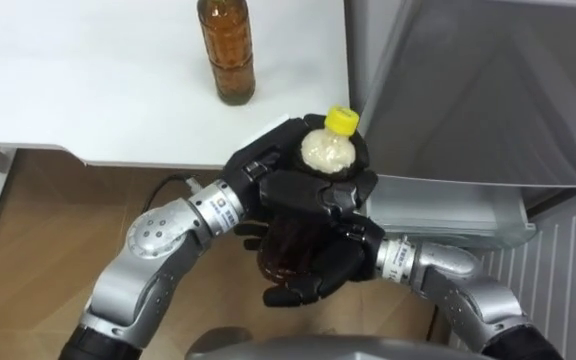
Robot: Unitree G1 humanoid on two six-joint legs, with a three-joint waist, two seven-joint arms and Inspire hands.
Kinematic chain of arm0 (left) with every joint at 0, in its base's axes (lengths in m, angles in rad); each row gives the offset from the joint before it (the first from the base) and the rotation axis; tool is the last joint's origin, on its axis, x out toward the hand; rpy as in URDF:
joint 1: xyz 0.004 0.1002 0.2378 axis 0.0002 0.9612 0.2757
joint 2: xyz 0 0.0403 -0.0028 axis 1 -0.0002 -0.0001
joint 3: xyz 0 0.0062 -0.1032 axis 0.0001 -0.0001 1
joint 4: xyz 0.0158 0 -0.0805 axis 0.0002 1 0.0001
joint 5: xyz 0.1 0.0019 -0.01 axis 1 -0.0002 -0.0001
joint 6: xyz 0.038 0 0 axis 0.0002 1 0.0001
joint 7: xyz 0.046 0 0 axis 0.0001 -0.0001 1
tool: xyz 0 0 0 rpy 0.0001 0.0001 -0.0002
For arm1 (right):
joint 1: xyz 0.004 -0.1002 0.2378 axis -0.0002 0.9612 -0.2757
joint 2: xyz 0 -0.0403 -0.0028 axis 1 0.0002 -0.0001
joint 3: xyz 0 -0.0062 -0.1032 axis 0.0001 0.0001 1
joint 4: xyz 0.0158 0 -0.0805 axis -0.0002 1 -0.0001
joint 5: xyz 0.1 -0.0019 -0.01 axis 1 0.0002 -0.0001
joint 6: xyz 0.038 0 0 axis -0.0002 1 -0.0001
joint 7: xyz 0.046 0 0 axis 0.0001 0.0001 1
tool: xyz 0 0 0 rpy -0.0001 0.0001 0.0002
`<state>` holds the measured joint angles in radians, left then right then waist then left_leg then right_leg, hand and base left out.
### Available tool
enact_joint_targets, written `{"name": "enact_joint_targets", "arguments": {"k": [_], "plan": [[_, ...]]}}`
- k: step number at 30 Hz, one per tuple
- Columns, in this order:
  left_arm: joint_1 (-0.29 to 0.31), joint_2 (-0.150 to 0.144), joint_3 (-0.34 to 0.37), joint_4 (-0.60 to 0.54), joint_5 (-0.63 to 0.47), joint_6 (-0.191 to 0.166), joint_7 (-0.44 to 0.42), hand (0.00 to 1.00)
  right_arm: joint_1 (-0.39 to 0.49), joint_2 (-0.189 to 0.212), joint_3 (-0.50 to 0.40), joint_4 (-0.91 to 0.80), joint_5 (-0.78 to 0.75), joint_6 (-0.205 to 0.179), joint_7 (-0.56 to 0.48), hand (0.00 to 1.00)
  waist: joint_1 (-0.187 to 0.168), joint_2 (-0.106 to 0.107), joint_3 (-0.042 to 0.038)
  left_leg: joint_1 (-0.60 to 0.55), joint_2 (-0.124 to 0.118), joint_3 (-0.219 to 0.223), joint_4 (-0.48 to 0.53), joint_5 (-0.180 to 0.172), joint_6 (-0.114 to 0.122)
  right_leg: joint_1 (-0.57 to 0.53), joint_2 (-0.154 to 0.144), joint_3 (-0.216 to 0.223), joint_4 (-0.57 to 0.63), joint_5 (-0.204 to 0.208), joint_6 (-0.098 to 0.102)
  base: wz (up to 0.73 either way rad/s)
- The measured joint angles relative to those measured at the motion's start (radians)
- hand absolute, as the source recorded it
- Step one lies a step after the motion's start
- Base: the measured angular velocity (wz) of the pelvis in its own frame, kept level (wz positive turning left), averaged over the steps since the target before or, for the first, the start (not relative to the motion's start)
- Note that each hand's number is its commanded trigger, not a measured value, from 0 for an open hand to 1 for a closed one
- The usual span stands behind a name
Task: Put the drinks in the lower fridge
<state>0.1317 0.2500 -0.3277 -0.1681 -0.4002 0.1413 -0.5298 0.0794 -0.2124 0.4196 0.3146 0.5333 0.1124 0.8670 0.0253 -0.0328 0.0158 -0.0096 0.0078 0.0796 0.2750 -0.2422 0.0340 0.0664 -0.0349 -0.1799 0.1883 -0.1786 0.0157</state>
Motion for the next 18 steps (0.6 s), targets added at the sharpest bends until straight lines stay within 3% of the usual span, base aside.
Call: {"name": "enact_joint_targets", "arguments": {"k": [2,3,4,5,8,11,18], "plan": [[0.0,-0.001,0.0,0.0,0.0,0.0,-0.011,1.0,0.0,-0.001,0.007,-0.013,0.019,0.01,-0.008,0.06,0.008,0.005,0.0009,0.0,0.0,0.0,0.0,0.0,0.0,-0.001,0.0,-0.001,0.0,0.0,0.0,0.0],[-0.001,-0.002,0.0,0.0,0.0,0.0,-0.013,1.0,0.0,-0.001,0.009,-0.014,0.025,0.011,-0.01,0.47,0.01,0.008,-0.0006,0.0,0.0,-0.001,0.001,0.0,0.0,-0.003,0.0,-0.002,0.0,0.0,0.0,0.0],[-0.001,-0.002,-0.001,0.0,0.0,0.0,-0.013,1.0,0.0,-0.001,0.009,-0.014,0.028,0.011,-0.012,1.0,0.01,0.011,-0.0016,-0.002,0.0,-0.001,0.001,0.0,0.0,-0.005,0.0,-0.003,0.0,0.0,0.0,0.0],[-0.001,-0.002,-0.001,0.0,0.0,0.0,-0.012,1.0,0.0,-0.001,0.01,-0.014,0.045,0.012,-0.018,1.0,0.012,0.016,-0.0056,-0.01,-0.001,-0.002,0.002,0.0,0.0,-0.012,-0.001,-0.005,0.001,0.0,0.0,0.04],[-0.001,-0.003,0.001,0.0,-0.001,-0.006,-0.007,1.0,0.0,-0.001,0.012,-0.014,0.099,0.011,-0.044,1.0,0.01,0.027,-0.0076,-0.015,-0.004,-0.005,0.009,0.0,0.0,-0.014,-0.002,-0.009,0.0,0.0,0.0,0.03],[-0.002,-0.006,0.003,0.0,-0.001,-0.024,0.002,1.0,0.0,-0.001,0.011,-0.014,0.132,0.01,-0.056,1.0,0.01,0.028,-0.0075,-0.015,-0.004,-0.005,0.011,0.0,0.0,-0.013,-0.001,-0.009,0.0,0.0,0.0,0.0],[-0.002,-0.008,0.006,0.002,-0.022,-0.024,0.036,1.0,0.0,-0.001,0.022,-0.014,0.134,-0.011,-0.072,1.0,0.005,0.032,-0.0053,-0.022,-0.004,-0.005,0.01,0.0,0.0,-0.011,-0.001,-0.01,0.001,0.0,0.0,0.0]]}}
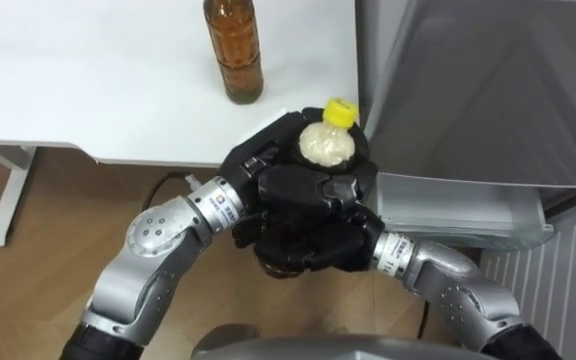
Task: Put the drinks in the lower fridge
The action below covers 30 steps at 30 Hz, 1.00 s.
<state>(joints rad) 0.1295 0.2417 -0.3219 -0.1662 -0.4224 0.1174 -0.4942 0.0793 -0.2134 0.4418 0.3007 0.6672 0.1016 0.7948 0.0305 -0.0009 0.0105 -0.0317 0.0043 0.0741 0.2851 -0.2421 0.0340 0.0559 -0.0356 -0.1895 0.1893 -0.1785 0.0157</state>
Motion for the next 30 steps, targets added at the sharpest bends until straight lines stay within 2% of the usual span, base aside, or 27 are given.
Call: {"name": "enact_joint_targets", "arguments": {"k": [1,2,3,4,5,6,7,24,30], "plan": [[0.0,0.0,0.001,0.0,-0.004,0.0,0.004,1.0,0.0,0.0,0.001,0.0,0.0,-0.003,0.0,1.0,0.0,0.0,0.0002,0.0,0.0,-0.001,0.0,0.0,0.0,0.0,0.0,-0.001,0.0,0.0,0.0,0.0],[0.0,0.0,0.001,0.0,-0.011,0.0,0.006,0.95,0.0,0.0,0.002,0.0,0.0,-0.007,-0.001,1.0,0.0,0.001,0.0006,-0.001,0.0,-0.002,0.0,0.0,0.0,0.0,0.0,-0.002,0.0,0.0,0.0,0.0],[0.0,-0.001,0.001,0.0,-0.013,0.0,0.007,0.69,0.0,0.0,0.002,0.0,0.0,-0.008,-0.002,1.0,0.0,0.001,0.0007,-0.001,0.0,-0.002,0.0,0.0,0.0,0.0,0.0,-0.002,0.0,0.0,0.0,0.0],[0.0,-0.001,0.002,0.001,-0.021,0.0,0.012,0.6,0.0,0.0,0.003,0.0,0.0,-0.013,-0.004,1.0,0.0,0.002,0.0013,-0.001,0.0,-0.003,0.0,0.0,0.0,0.0,0.0,-0.003,0.0,0.0,0.0,0.0],[0.0,-0.002,0.002,0.0,-0.022,0.0,0.012,0.42,0.0,0.001,0.003,0.0,0.0,-0.014,-0.004,1.0,0.0,0.003,0.0017,-0.001,-0.001,-0.003,0.0,0.0,0.0,0.0,0.0,-0.003,0.0,0.0,0.0,0.0],[0.0,-0.002,0.002,0.0,-0.023,0.0,0.012,0.16,0.0,0.001,0.004,0.0,0.0,-0.014,-0.004,1.0,0.0,0.003,0.0018,-0.001,-0.001,-0.003,0.0,0.0,0.0,0.0,0.0,-0.003,0.0,0.0,0.0,0.0],[0.0,-0.002,0.002,0.001,-0.023,0.0,0.013,0.0,0.0,0.001,0.004,0.0,0.0,-0.014,-0.005,1.0,0.0,0.003,0.002,-0.002,-0.001,-0.003,0.001,0.0,0.0,0.0,0.0,-0.003,0.0,0.0,0.0,0.0],[0.0,-0.007,0.01,0.0,-0.057,-0.015,0.031,0.0,0.0,0.002,0.005,0.0,0.011,-0.018,-0.005,1.0,-0.001,0.0,0.0031,0.001,-0.001,-0.007,0.007,0.0,0.0,-0.001,0.0,-0.002,-0.001,0.0,0.0,0.0],[-0.023,-0.006,0.021,-0.006,-0.077,-0.015,0.033,0.0,0.0,0.003,0.007,0.0,0.048,-0.023,-0.003,1.0,0.002,-0.002,0.004,0.0,0.0,-0.007,0.002,0.0,0.0,0.0,0.001,-0.004,0.001,0.0,0.0,0.0]]}}
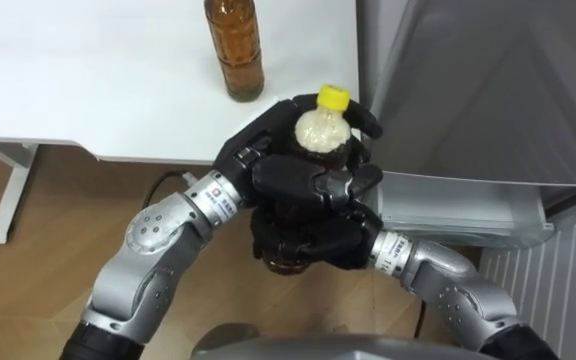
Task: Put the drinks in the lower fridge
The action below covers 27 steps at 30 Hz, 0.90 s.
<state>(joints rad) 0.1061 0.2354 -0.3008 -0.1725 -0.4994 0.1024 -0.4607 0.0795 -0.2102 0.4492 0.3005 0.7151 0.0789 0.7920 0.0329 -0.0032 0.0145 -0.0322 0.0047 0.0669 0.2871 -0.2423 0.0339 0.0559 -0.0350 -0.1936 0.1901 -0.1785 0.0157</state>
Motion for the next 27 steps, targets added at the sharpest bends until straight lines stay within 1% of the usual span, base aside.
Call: {"name": "enact_joint_targets", "arguments": {"k": [3,4,5,6,7,8,9,10,11,12,13,15,18,21,27], "plan": [[-0.007,0.001,0.033,-0.048,0.002,0.0,-0.001,0.0,0.003,0.001,0.001,0.0,0.044,-0.002,0.024,1.0,0.001,-0.003,-0.0002,-0.002,0.001,0.0,0.008,0.0,0.0,-0.001,0.0,-0.001,-0.001,0.0,0.0,0.0],[-0.015,0.002,0.039,-0.055,0.002,0.0,-0.002,0.0,0.003,0.001,0.001,0.0,0.053,-0.002,0.027,1.0,0.002,-0.003,-0.0002,-0.003,0.001,0.0,0.01,0.0,0.0,-0.001,0.0,-0.001,-0.001,0.0,0.0,0.05],[-0.038,0.002,0.054,-0.073,0.002,-0.001,-0.002,0.0,0.003,0.001,0.001,0.0,0.071,-0.002,0.03,1.0,0.003,-0.002,-0.0002,-0.01,-0.001,0.0,0.015,-0.001,0.0,-0.001,0.0,-0.004,-0.002,0.0,0.0,0.07],[-0.055,0.002,0.07,-0.096,0.001,-0.015,0.0,0.0,0.003,-0.001,0.0,0.0,0.074,-0.002,0.033,1.0,0.002,-0.002,0.0001,-0.01,-0.001,-0.001,0.016,-0.001,0.0,-0.001,0.0,-0.005,-0.003,0.0,0.0,0.06],[-0.062,0.002,0.075,-0.106,0.002,-0.028,0.0,0.0,0.004,-0.004,0.0,0.0,0.074,-0.001,0.034,1.0,0.003,0.0,0.0005,-0.009,-0.001,-0.001,0.016,-0.001,0.0,-0.001,0.0,-0.005,-0.003,0.0,0.0,0.03],[-0.069,0.0,0.087,-0.127,0.001,-0.051,0.0,0.0,0.006,-0.011,0.0,0.0,0.074,-0.001,0.037,1.0,0.004,0.003,0.0011,-0.008,-0.001,-0.001,0.015,-0.001,0.0,0.0,0.0,-0.005,-0.004,0.0,0.0,0.0],[-0.069,-0.001,0.092,-0.136,0.001,-0.061,0.0,0.0,0.008,-0.014,0.0,0.0,0.074,0.0,0.04,1.0,0.004,0.004,0.0009,-0.007,-0.001,-0.001,0.014,-0.001,0.0,0.0,0.0,-0.005,-0.004,0.0,0.0,0.0],[-0.069,-0.001,0.102,-0.153,0.001,-0.077,-0.001,0.0,0.013,-0.019,-0.001,0.0,0.072,0.003,0.04,1.0,0.005,0.009,0.0029,-0.003,-0.001,-0.001,0.013,-0.001,0.0,0.004,0.0,-0.005,-0.005,0.0,0.0,0.0],[-0.07,-0.004,0.106,-0.162,0.001,-0.088,-0.001,0.0,0.022,-0.025,-0.001,0.0,0.071,0.005,0.04,1.0,0.007,0.016,0.0069,0.008,-0.001,-0.001,0.01,-0.001,0.0,0.015,0.0,-0.006,-0.006,0.0,0.0,0.0],[-0.07,-0.013,0.113,-0.177,0.001,-0.09,-0.001,0.0,0.03,-0.028,-0.002,0.001,0.066,0.007,0.04,1.0,0.01,0.022,0.0059,0.011,-0.001,-0.002,0.004,-0.001,0.0,0.017,0.0,-0.005,-0.006,0.0,0.0,0.0],[-0.071,-0.015,0.118,-0.188,0.001,-0.092,-0.002,0.0,0.032,-0.028,-0.002,0.001,0.065,0.007,0.041,1.0,0.01,0.024,0.0062,0.011,-0.001,-0.004,0.004,-0.001,0.0,0.016,0.0,-0.005,-0.006,0.0,0.0,0.0],[-0.078,-0.029,0.133,-0.213,0.001,-0.11,-0.002,0.0,0.046,-0.029,-0.002,0.001,0.064,0.008,0.041,1.0,0.011,0.033,0.0069,0.01,-0.001,-0.005,0.003,0.0,0.0,0.013,0.001,-0.006,-0.006,0.0,0.0,0.0],[-0.104,-0.037,0.155,-0.225,0.001,-0.118,-0.001,0.0,0.06,-0.029,-0.019,0.001,0.063,0.01,0.042,1.0,0.019,0.036,0.0062,0.011,-0.001,-0.005,-0.009,0.0,-0.001,0.012,0.0,-0.007,-0.005,0.0,0.0,0.0],[-0.109,-0.047,0.185,-0.246,0.001,-0.118,-0.002,0.0,0.064,-0.027,-0.044,0.001,0.057,0.015,0.043,1.0,0.029,0.035,0.006,0.022,-0.001,-0.004,-0.016,0.001,-0.001,0.016,0.0,-0.007,-0.005,0.0,0.0,-0.01],[-0.123,-0.048,0.214,-0.289,0.0,-0.12,0.002,0.0,0.067,-0.024,-0.05,0.001,0.057,0.023,0.043,1.0,0.038,0.028,0.0014,0.029,-0.002,0.001,-0.015,0.001,-0.001,0.017,0.0,-0.001,-0.004,0.0,0.0,-0.02]]}}
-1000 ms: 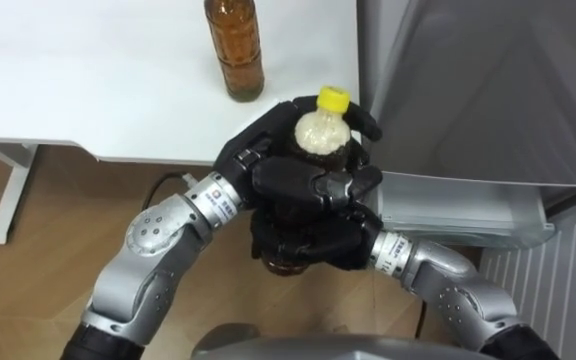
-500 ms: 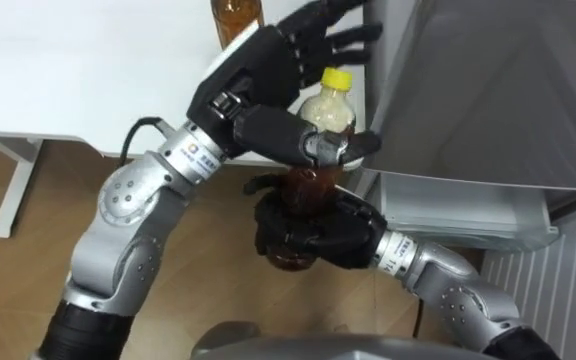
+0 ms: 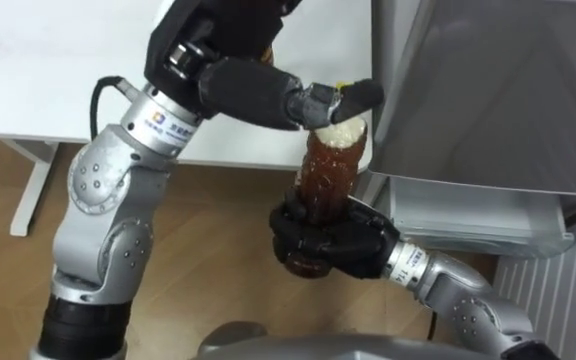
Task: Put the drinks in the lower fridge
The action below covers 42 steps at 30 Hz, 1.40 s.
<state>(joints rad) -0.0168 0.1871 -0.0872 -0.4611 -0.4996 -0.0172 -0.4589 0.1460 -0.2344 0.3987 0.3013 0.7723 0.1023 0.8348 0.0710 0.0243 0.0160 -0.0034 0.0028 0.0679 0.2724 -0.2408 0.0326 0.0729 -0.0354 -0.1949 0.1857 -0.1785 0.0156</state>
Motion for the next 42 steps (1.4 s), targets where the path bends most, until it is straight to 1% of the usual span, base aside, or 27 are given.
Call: {"name": "enact_joint_targets", "arguments": {"k": [4,5,7,9,11,12,13,15,18,19,21,22,24,25,27,28,30,31,33,34,35,36,37,39,40,41,42], "plan": [[-0.001,0.003,0.008,-0.032,0.0,-0.008,0.02,0.0,0.018,-0.002,-0.003,0.0,0.0,0.0,0.0,1.0,0.013,-0.006,-0.0006,0.017,0.0,0.0,-0.005,0.0,0.0,0.016,0.0,0.0,-0.003,0.0,0.0,0.01],[-0.001,0.006,0.011,-0.042,0.001,-0.018,0.033,0.0,0.031,-0.002,-0.006,0.0,-0.001,0.0,0.0,1.0,0.017,-0.009,-0.0006,0.024,0.001,-0.001,-0.008,0.0,0.0,0.022,0.0,0.001,-0.003,0.0,0.0,0.06],[-0.001,0.009,0.03,-0.061,0.001,-0.021,0.053,0.0,0.045,-0.004,-0.009,0.0,-0.002,0.0,0.0,1.0,0.019,-0.013,-0.0012,0.034,0.002,-0.009,-0.009,0.0,0.0,0.032,0.0,0.001,-0.003,0.0,0.0,0.09],[-0.013,0.019,0.084,-0.082,0.0,-0.033,0.084,0.0,0.053,-0.003,-0.023,0.0,-0.018,0.0,0.0,1.0,0.028,-0.014,-0.0021,0.036,0.001,-0.014,-0.006,0.0,0.0,0.037,0.0,0.001,-0.003,0.0,0.0,0.02],[-0.029,0.016,0.133,-0.095,0.0,-0.045,0.111,0.0,0.062,0.001,-0.041,0.0,-0.033,0.0,0.0,1.0,0.047,-0.013,-0.0019,0.038,0.001,-0.012,-0.005,0.0,0.0,0.041,0.0,-0.002,-0.006,0.0,0.0,0.0],[-0.034,0.016,0.168,-0.099,0.001,-0.064,0.135,0.0,0.07,0.002,-0.051,0.0,-0.038,0.0,0.0,1.0,0.057,-0.01,-0.0015,0.043,0.001,-0.014,-0.006,0.0,0.0,0.05,0.0,-0.005,-0.012,0.0,0.0,0.0],[-0.035,0.016,0.186,-0.101,0.001,-0.072,0.15,0.0,0.075,0.002,-0.057,0.0,-0.04,0.0,0.0,1.0,0.065,-0.008,-0.002,0.047,0.0,-0.013,-0.006,0.0,0.0,0.056,0.0,-0.006,-0.016,0.0,0.0,0.0],[-0.035,0.011,0.263,-0.118,0.002,-0.098,0.216,0.0,0.103,0.01,-0.091,0.0,-0.047,-0.002,0.0,1.0,0.078,0.003,-0.0043,0.056,0.0,-0.014,-0.012,-0.001,0.0,0.064,0.001,-0.002,-0.017,0.0,0.0,0.0],[-0.033,-0.004,0.342,-0.122,0.003,-0.135,0.283,0.0,0.135,0.027,-0.14,-0.001,-0.087,-0.004,-0.005,1.0,0.105,0.017,-0.0109,0.069,0.0,-0.013,-0.023,0.0,-0.001,0.071,0.001,-0.002,-0.017,0.0,0.0,-0.04],[-0.031,-0.017,0.383,-0.122,0.008,-0.151,0.311,0.0,0.146,0.035,-0.165,-0.001,-0.124,-0.009,-0.005,1.0,0.115,0.022,-0.0151,0.073,0.0,-0.013,-0.024,0.001,-0.002,0.071,0.002,-0.003,-0.017,0.0,0.0,-0.03],[-0.028,-0.021,0.45,-0.121,0.036,-0.175,0.372,0.0,0.153,0.038,-0.188,-0.001,-0.159,-0.014,-0.005,1.0,0.131,0.021,-0.0139,0.087,-0.001,-0.015,-0.04,0.009,-0.005,0.083,0.002,-0.007,-0.018,0.0,0.0,0.02],[-0.025,-0.021,0.466,-0.121,0.043,-0.18,0.391,0.0,0.155,0.039,-0.189,-0.001,-0.161,-0.016,-0.005,1.0,0.131,0.018,-0.0132,0.09,-0.001,-0.017,-0.041,0.01,-0.006,0.085,0.001,-0.009,-0.018,0.0,0.0,0.03],[-0.001,-0.022,0.538,-0.118,0.097,-0.202,0.477,0.0,0.16,0.048,-0.191,-0.001,-0.177,-0.023,-0.005,1.0,0.139,0.014,-0.0144,0.1,0.001,-0.016,-0.051,0.012,-0.009,0.085,0.003,-0.015,-0.019,0.0,0.0,0.0],[0.0,-0.022,0.555,-0.115,0.111,-0.204,0.499,0.0,0.163,0.05,-0.194,-0.001,-0.183,-0.025,-0.005,1.0,0.144,0.013,-0.0149,0.1,0.001,-0.016,-0.051,0.012,-0.009,0.085,0.003,-0.019,-0.019,0.0,0.001,0.0],[0.012,-0.021,0.602,-0.093,0.122,-0.218,0.588,0.0,0.182,0.052,-0.207,-0.001,-0.19,-0.026,-0.008,1.0,0.16,0.013,-0.0154,0.098,0.0,-0.017,-0.05,0.012,-0.009,0.085,0.002,-0.028,-0.019,0.0,0.001,0.0],[0.019,-0.021,0.614,-0.082,0.122,-0.225,0.607,0.0,0.188,0.051,-0.21,-0.001,-0.189,-0.026,-0.011,1.0,0.165,0.013,-0.016,0.1,-0.001,-0.017,-0.051,0.012,-0.009,0.085,0.002,-0.028,-0.018,0.0,0.001,0.0],[0.063,-0.022,0.652,-0.005,0.12,-0.243,0.672,0.0,0.209,0.053,-0.236,-0.003,-0.189,-0.025,-0.017,1.0,0.18,0.014,-0.0166,0.103,0.0,-0.016,-0.051,0.012,-0.008,0.086,0.001,-0.029,-0.019,-0.001,0.001,0.0],[0.077,-0.022,0.656,0.021,0.118,-0.244,0.689,0.0,0.213,0.058,-0.243,-0.004,-0.188,-0.025,-0.02,1.0,0.18,0.013,-0.0165,0.103,0.0,-0.017,-0.05,0.012,-0.008,0.086,0.001,-0.028,-0.019,-0.001,0.001,0.0],[0.112,-0.022,0.657,0.139,0.112,-0.239,0.758,0.0,0.213,0.064,-0.26,-0.005,-0.186,-0.025,-0.049,1.0,0.182,0.012,-0.0159,0.102,-0.002,-0.018,-0.044,0.013,-0.008,0.087,0.003,-0.027,-0.019,0.0,0.001,0.0],[0.12,-0.022,0.656,0.17,0.1,-0.238,0.769,0.0,0.212,0.064,-0.264,-0.005,-0.186,-0.025,-0.058,1.0,0.182,0.011,-0.0166,0.102,-0.002,-0.018,-0.046,0.012,-0.008,0.087,0.003,-0.026,-0.019,0.0,0.001,0.0],[0.136,-0.022,0.656,0.236,0.07,-0.237,0.788,0.0,0.212,0.064,-0.272,-0.005,-0.186,-0.025,-0.071,1.0,0.182,0.01,-0.0166,0.103,-0.001,-0.017,-0.051,0.012,-0.008,0.087,0.003,-0.026,-0.018,0.0,0.001,0.0],[0.152,-0.022,0.651,0.314,0.034,-0.233,0.805,0.0,0.214,0.066,-0.278,-0.005,-0.186,-0.025,-0.082,1.0,0.177,0.01,-0.0159,0.102,-0.001,-0.017,-0.053,0.012,-0.008,0.089,0.002,-0.026,-0.018,0.0,0.001,0.0],[0.157,-0.022,0.646,0.358,0.019,-0.228,0.811,0.0,0.217,0.067,-0.283,-0.005,-0.187,-0.025,-0.087,1.0,0.176,0.01,-0.0158,0.102,-0.001,-0.017,-0.053,0.012,-0.008,0.089,0.002,-0.026,-0.018,0.0,0.001,0.0],[0.185,-0.026,0.608,0.493,-0.028,-0.199,0.848,0.0,0.235,0.069,-0.293,-0.005,-0.186,-0.017,-0.102,1.0,0.174,0.006,-0.0145,0.101,-0.001,-0.017,-0.052,0.012,-0.008,0.086,0.001,-0.025,-0.019,0.0,0.001,0.0],[0.199,-0.03,0.597,0.512,-0.041,-0.194,0.854,0.0,0.238,0.07,-0.295,-0.005,-0.186,-0.013,-0.105,1.0,0.171,0.003,-0.0137,0.1,-0.001,-0.017,-0.052,0.012,-0.007,0.086,0.001,-0.025,-0.019,0.0,0.001,0.0],[0.223,-0.04,0.573,0.558,-0.055,-0.19,0.862,0.0,0.243,0.071,-0.3,0.0,-0.183,-0.012,-0.111,1.0,0.166,0.0,-0.0123,0.1,-0.001,-0.017,-0.053,0.012,-0.007,0.087,0.001,-0.025,-0.019,0.0,0.001,0.0],[0.237,-0.041,0.553,0.627,-0.068,-0.184,0.863,0.0,0.251,0.072,-0.302,0.001,-0.176,-0.012,-0.123,1.0,0.157,-0.001,-0.0131,0.102,-0.001,-0.017,-0.054,0.012,-0.007,0.094,0.001,-0.029,-0.019,0.0,0.001,0.0]]}}
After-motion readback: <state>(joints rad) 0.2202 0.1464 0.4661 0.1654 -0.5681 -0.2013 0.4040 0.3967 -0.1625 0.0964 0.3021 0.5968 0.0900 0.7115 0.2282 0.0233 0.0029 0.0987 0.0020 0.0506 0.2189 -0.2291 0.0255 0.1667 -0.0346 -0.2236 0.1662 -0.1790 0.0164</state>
